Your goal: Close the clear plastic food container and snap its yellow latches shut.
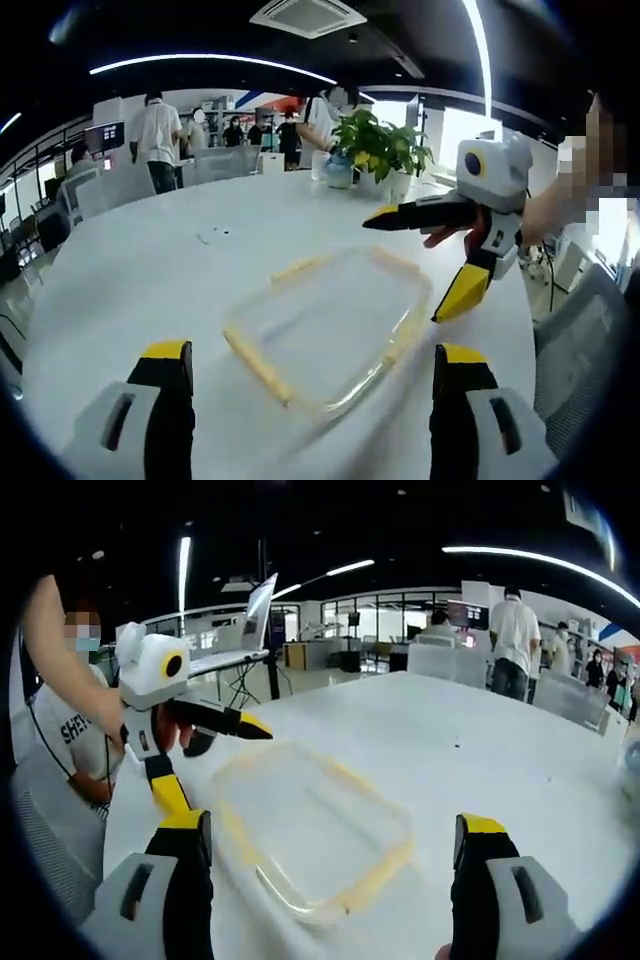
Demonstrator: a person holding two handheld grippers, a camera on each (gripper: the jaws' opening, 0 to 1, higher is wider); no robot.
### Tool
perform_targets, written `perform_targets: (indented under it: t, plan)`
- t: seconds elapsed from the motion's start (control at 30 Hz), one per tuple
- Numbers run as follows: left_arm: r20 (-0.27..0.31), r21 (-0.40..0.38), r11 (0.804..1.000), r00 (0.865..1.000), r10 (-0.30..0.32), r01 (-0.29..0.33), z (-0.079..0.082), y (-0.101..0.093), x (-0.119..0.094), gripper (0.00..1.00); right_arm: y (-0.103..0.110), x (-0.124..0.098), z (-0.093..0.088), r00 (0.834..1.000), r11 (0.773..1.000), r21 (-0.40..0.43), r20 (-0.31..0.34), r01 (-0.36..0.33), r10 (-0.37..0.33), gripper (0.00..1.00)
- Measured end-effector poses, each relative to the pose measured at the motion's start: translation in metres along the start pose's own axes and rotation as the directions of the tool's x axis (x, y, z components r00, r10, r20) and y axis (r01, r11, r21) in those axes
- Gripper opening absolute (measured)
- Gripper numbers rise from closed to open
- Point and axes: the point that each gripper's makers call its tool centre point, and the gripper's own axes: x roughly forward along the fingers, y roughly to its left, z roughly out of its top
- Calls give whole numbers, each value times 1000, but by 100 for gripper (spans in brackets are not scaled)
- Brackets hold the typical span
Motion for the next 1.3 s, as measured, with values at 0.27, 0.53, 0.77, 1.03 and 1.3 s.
perform_targets:
  t: [0.27, 0.53, 0.77, 1.03, 1.3]
  plan:
    - [7, -26, 1000, 1000, 17, -17, -4, 1, -7, 98, -3, -8, 0, 1000, 1000, 22, 13, 17, -17, 99]
    - [17, -53, 998, 999, 43, -42, -7, 4, -14, 98, -1, -18, -2, 999, 999, 35, 17, 31, -31, 98]
    - [25, -67, 996, 998, 59, -57, -8, 4, -19, 98, -3, -25, -4, 999, 998, 50, 22, 43, -44, 98]
    - [34, -81, 994, 997, 73, -70, -7, 4, -23, 97, -2, -33, -6, 998, 997, 63, 26, 51, -53, 97]
    - [40, -103, 991, 995, 89, -85, -10, 5, -31, 97, -2, -41, -8, 997, 995, 75, 34, 61, -64, 97]
